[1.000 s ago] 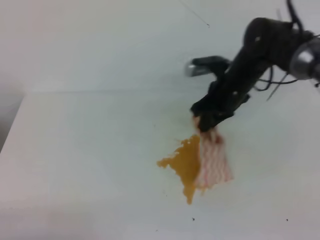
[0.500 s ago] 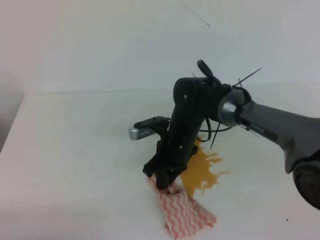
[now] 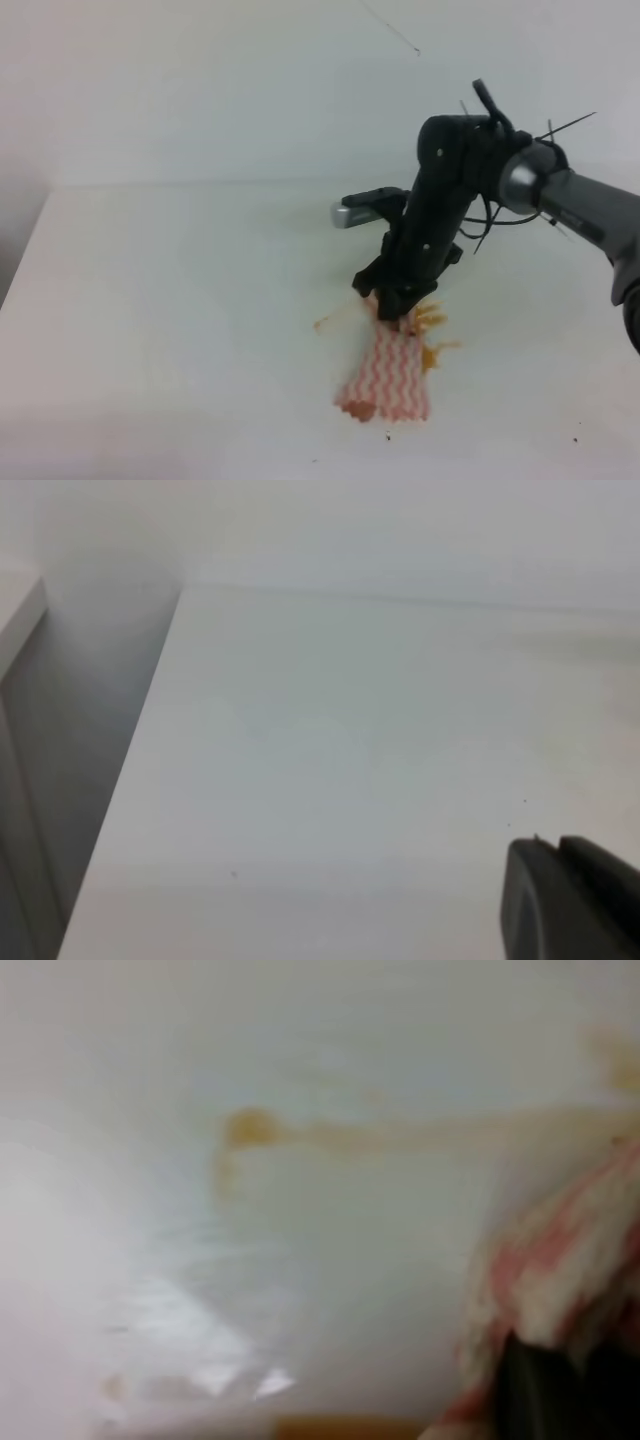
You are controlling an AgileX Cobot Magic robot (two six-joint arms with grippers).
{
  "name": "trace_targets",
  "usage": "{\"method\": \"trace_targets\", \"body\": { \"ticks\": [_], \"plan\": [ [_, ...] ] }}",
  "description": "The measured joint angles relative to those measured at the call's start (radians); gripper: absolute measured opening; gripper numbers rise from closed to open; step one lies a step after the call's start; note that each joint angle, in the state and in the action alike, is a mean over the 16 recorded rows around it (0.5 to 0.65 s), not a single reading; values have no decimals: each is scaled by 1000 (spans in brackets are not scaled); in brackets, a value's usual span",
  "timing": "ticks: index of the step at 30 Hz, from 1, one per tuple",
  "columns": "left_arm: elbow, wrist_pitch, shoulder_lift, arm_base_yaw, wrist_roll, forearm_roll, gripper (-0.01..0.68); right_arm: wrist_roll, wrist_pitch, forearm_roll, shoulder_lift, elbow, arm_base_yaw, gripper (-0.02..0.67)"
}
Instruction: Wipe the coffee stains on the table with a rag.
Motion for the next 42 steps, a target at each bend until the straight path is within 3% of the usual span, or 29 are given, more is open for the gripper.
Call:
{"method": "trace_targets", "body": {
  "ticks": [8, 14, 20, 33, 42],
  "plan": [
    [0, 0, 0, 0, 0, 0, -3, -42, -5, 39, -4, -2, -120, 30],
    [0, 0, 0, 0, 0, 0, -3, -95, -8, 133, -26, -24, -147, 30],
    [0, 0, 0, 0, 0, 0, -3, -139, -8, 208, -52, -74, -88, 30],
    [0, 0, 0, 0, 0, 0, -3, -156, -46, 192, 6, -170, 139, 30],
    [0, 0, 0, 0, 0, 0, -3, -133, -55, 135, 100, -211, 128, 29]
  ]
}}
